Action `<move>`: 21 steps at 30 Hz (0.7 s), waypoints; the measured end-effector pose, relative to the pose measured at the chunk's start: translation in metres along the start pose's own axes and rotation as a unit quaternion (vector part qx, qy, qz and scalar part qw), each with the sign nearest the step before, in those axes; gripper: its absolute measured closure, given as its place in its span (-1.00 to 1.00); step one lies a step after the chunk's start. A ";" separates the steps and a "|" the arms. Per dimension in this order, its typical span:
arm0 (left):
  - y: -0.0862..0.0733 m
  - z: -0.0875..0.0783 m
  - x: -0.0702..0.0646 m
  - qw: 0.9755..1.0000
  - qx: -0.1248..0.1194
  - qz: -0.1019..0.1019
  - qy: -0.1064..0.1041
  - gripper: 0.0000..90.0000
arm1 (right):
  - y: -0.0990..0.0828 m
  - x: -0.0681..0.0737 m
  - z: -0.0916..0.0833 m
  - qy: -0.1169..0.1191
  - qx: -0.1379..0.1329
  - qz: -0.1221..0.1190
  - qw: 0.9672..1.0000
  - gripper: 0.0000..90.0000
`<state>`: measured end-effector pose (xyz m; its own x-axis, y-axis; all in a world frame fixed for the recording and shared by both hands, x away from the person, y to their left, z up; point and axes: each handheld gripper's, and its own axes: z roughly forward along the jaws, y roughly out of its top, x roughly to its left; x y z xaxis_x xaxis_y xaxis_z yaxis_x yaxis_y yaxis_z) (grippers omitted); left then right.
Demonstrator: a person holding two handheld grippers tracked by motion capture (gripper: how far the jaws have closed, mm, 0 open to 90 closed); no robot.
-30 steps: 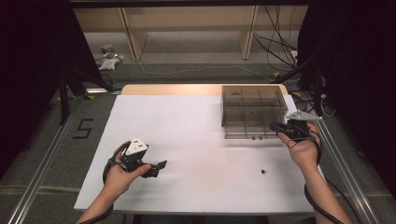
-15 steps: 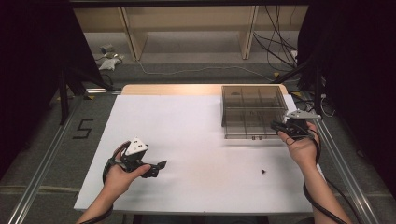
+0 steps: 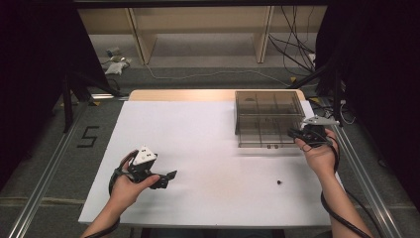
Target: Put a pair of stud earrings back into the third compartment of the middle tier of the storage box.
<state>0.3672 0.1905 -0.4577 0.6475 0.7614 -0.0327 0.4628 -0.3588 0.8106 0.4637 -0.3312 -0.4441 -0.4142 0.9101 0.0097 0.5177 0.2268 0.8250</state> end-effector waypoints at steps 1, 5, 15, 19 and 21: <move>0.000 0.000 0.000 1.000 0.000 0.000 0.000 -0.88 | 0.000 0.000 0.001 -0.001 0.000 0.000 1.000 0.78; 0.000 0.000 0.000 1.000 0.000 0.000 0.000 -0.88 | 0.000 -0.001 0.002 -0.003 0.005 0.000 1.000 0.78; 0.000 0.000 0.000 1.000 0.001 0.000 0.000 -0.88 | -0.003 -0.004 0.004 -0.005 0.015 0.003 1.000 0.77; 0.000 0.000 0.000 1.000 0.001 0.000 0.000 -0.88 | -0.004 -0.004 0.005 -0.007 0.018 0.005 1.000 0.77; 0.000 0.000 0.000 1.000 0.001 0.000 0.000 -0.88 | -0.004 -0.005 0.005 -0.006 0.021 0.002 1.000 0.77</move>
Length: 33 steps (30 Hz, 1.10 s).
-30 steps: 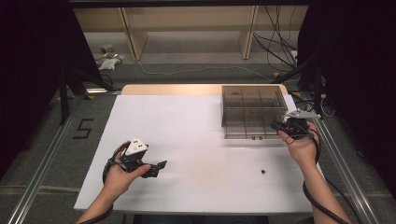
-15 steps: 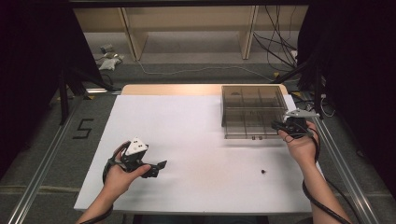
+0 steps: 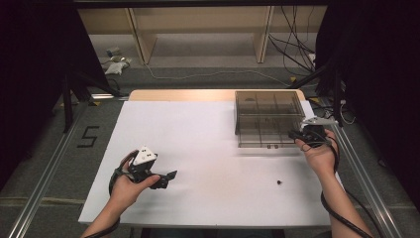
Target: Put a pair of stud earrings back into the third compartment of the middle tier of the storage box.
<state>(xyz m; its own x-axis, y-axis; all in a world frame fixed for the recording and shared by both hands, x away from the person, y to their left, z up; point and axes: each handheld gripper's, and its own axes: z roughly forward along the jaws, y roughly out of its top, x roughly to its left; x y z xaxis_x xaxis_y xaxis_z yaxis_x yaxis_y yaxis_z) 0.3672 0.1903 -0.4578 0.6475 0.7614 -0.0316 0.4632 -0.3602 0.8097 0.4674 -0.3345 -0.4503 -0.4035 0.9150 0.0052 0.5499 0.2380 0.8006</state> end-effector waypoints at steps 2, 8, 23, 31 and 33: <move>0.000 0.000 0.000 1.000 0.000 0.000 0.000 -0.88 | -0.001 0.000 0.001 -0.001 0.001 -0.001 1.000 0.77; 0.000 0.000 0.000 1.000 0.000 0.000 0.000 -0.88 | -0.002 -0.001 0.001 -0.003 0.005 0.001 1.000 0.77; 0.000 0.000 0.000 1.000 0.000 0.000 0.000 -0.88 | -0.003 -0.001 0.002 -0.006 0.010 0.001 1.000 0.77; 0.000 0.000 0.000 1.000 0.000 -0.001 0.000 -0.88 | -0.004 -0.002 0.002 -0.008 0.009 0.001 1.000 0.76; 0.000 0.000 0.000 1.000 0.000 0.000 -0.001 -0.88 | -0.004 -0.002 0.002 -0.007 0.010 0.001 1.000 0.76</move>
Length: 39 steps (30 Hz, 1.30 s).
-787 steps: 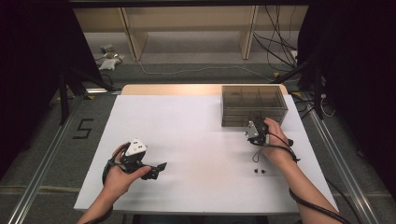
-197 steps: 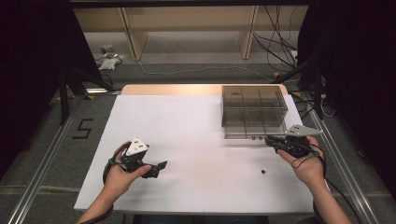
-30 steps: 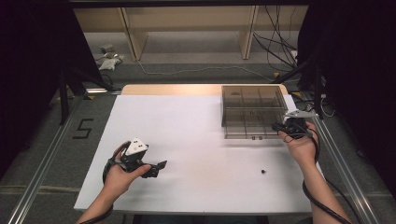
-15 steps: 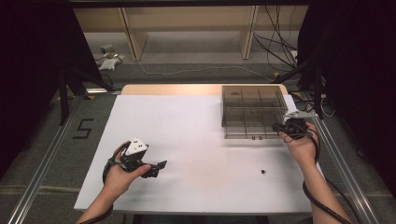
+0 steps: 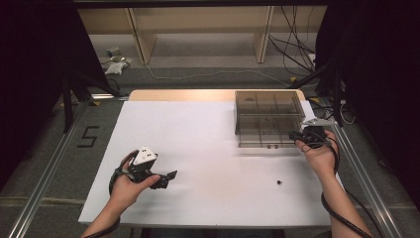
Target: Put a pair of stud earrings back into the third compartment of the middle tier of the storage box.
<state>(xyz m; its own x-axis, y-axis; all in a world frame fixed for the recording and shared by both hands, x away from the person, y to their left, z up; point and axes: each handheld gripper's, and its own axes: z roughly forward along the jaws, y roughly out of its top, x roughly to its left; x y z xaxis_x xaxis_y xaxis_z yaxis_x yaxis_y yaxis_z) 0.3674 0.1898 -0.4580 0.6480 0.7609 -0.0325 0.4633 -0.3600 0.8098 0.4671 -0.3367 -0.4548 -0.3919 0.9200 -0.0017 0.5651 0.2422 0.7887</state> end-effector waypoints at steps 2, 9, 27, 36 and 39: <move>0.000 0.000 0.000 1.000 0.000 0.000 -0.001 -0.88 | 0.000 0.000 0.000 0.000 0.000 -0.001 1.000 0.75; 0.000 -0.001 0.000 1.000 -0.001 -0.001 -0.001 -0.88 | 0.000 0.000 -0.002 0.000 -0.005 -0.002 1.000 0.62; 0.000 -0.003 0.000 1.000 -0.005 0.000 0.000 -0.88 | -0.006 0.016 -0.042 0.052 -0.026 -0.044 0.997 0.08; 0.000 -0.003 0.000 1.000 -0.007 0.001 -0.001 -0.88 | -0.018 0.041 -0.050 0.101 0.010 -0.086 0.991 0.04; 0.000 -0.003 0.000 1.000 -0.006 0.002 0.000 -0.88 | -0.021 0.046 -0.053 0.122 0.018 -0.096 0.988 0.04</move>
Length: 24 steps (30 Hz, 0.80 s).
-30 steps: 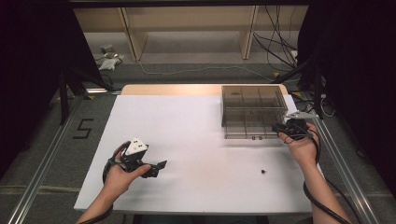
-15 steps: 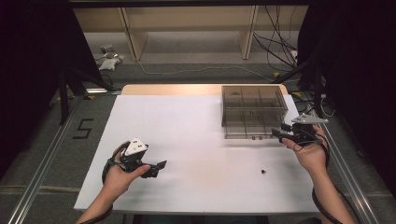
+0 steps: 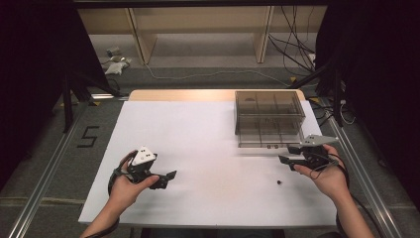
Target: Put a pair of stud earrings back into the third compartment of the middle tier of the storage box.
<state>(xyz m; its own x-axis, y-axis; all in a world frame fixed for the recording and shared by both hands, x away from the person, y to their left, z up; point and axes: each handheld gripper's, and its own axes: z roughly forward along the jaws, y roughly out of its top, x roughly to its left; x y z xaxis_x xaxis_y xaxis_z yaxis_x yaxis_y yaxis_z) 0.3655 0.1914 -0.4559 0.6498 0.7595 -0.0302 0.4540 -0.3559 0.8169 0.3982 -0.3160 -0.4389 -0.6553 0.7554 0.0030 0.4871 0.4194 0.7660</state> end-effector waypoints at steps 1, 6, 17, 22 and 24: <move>0.000 0.000 0.000 1.000 0.000 -0.001 0.000 -0.88 | -0.001 0.002 0.000 0.009 0.005 -0.003 1.000 0.04; 0.000 0.000 0.000 1.000 0.000 -0.002 0.000 -0.88 | -0.008 0.015 0.002 0.047 0.042 -0.030 0.998 0.05; 0.000 0.000 0.000 1.000 0.000 -0.001 -0.001 -0.88 | -0.019 0.024 0.007 0.091 0.104 -0.062 0.989 0.18; 0.000 0.000 -0.001 1.000 0.002 0.001 -0.001 -0.88 | -0.023 0.025 0.008 0.094 0.128 -0.074 0.984 0.26; 0.000 0.001 -0.001 1.000 0.000 -0.001 -0.001 -0.88 | -0.024 0.025 0.009 0.090 0.136 -0.087 0.983 0.28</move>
<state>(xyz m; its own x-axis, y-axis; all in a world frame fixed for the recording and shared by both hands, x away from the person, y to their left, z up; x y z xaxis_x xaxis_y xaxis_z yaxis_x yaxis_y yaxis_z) 0.3655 0.1904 -0.4563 0.6496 0.7596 -0.0328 0.4559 -0.3546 0.8163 0.3759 -0.3024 -0.4629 -0.8223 0.5687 0.0190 0.4779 0.6722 0.5655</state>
